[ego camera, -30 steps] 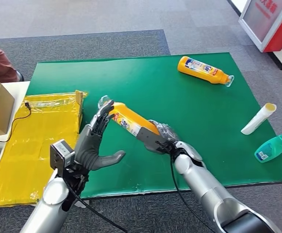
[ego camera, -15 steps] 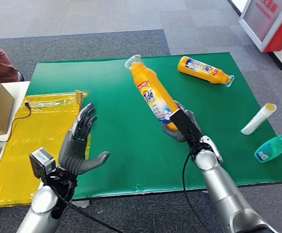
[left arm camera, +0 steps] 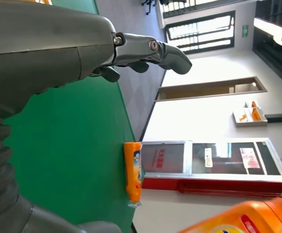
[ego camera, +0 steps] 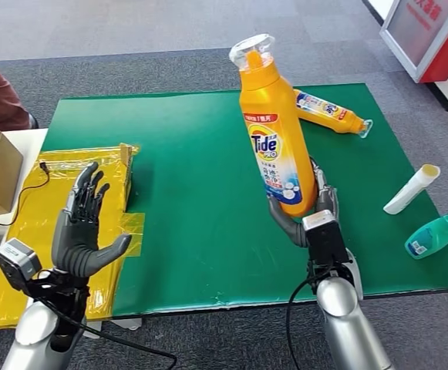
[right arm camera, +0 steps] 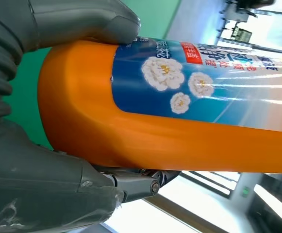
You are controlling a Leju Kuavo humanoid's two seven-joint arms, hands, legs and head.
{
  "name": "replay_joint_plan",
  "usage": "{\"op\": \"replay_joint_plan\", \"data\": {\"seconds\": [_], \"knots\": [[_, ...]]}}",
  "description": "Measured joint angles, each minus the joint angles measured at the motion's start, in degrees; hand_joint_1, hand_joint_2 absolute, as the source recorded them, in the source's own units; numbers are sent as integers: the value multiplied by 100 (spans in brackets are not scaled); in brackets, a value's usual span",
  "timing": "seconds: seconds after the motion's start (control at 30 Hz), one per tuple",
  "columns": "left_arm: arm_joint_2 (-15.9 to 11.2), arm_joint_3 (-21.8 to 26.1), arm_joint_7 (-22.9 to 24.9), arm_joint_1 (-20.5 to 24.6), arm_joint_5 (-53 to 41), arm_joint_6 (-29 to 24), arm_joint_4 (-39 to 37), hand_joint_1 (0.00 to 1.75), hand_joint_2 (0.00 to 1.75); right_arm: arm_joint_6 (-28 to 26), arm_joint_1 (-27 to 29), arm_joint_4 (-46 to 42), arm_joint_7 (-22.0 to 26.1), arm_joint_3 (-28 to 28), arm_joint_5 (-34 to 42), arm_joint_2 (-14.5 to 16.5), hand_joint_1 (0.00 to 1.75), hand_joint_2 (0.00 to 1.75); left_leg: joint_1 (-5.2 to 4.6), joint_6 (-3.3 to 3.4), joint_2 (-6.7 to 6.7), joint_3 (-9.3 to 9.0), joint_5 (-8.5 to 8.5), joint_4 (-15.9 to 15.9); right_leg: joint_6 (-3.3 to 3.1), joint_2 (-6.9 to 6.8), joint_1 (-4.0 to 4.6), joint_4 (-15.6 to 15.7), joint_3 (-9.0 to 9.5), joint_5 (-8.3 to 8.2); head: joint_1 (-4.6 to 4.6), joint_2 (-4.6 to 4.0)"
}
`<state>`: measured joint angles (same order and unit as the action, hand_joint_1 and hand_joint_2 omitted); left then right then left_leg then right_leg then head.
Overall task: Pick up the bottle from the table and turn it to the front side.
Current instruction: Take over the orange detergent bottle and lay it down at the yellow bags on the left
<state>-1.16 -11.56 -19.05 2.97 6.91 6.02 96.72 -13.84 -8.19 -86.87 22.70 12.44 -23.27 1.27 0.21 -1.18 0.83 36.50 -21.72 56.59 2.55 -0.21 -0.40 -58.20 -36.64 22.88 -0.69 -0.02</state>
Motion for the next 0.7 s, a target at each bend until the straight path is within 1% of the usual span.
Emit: {"op": "replay_joint_plan", "data": {"seconds": [0.13, 0.23, 0.37, 0.47, 0.57, 0.7], "knots": [[-55, 79, 65, 83, 113, 209, 88, 0, 175, -405, 217, -363, 255, 228, -416, 121, 175, 175, 0, 0, 0, 0, 0, 0, 0, 0, 1, 0, 0, 0, 0, 0], [-72, 80, 134, 155, 341, 450, 113, 0, 175, -905, 298, -497, 367, 413, -945, 204, 175, 175, 0, 0, 0, -1, 0, 0, 0, 0, 1, 0, 0, -1, -1, 0], [-89, 49, 294, 271, 809, 901, 113, 0, 175, -1765, 304, -513, 347, 665, -1950, 264, 175, 175, 0, 0, 0, -1, 1, 0, 0, 0, 0, 0, 1, -1, -1, 0], [-137, -46, 404, 378, 1258, 1297, 105, 0, 175, -2214, 226, -464, 266, 812, -2396, 270, 175, 175, 0, 0, 0, -1, 1, 0, -1, 0, 0, 0, 0, -2, -1, 0], [-187, -210, 454, 501, 1451, 1512, 89, 0, 175, -2486, 87, -368, 209, 907, -2747, 282, 175, 175, 0, 0, 0, -2, 1, 0, -1, 0, 0, 0, 1, -2, -1, 0], [-220, -367, 512, 609, 1524, 1609, 72, 0, 175, -2546, -13, -259, 231, 918, -3042, 322, 175, 175, 0, 0, 0, -2, 2, 0, -1, 0, 0, 0, 0, -2, -1, 0]]}}
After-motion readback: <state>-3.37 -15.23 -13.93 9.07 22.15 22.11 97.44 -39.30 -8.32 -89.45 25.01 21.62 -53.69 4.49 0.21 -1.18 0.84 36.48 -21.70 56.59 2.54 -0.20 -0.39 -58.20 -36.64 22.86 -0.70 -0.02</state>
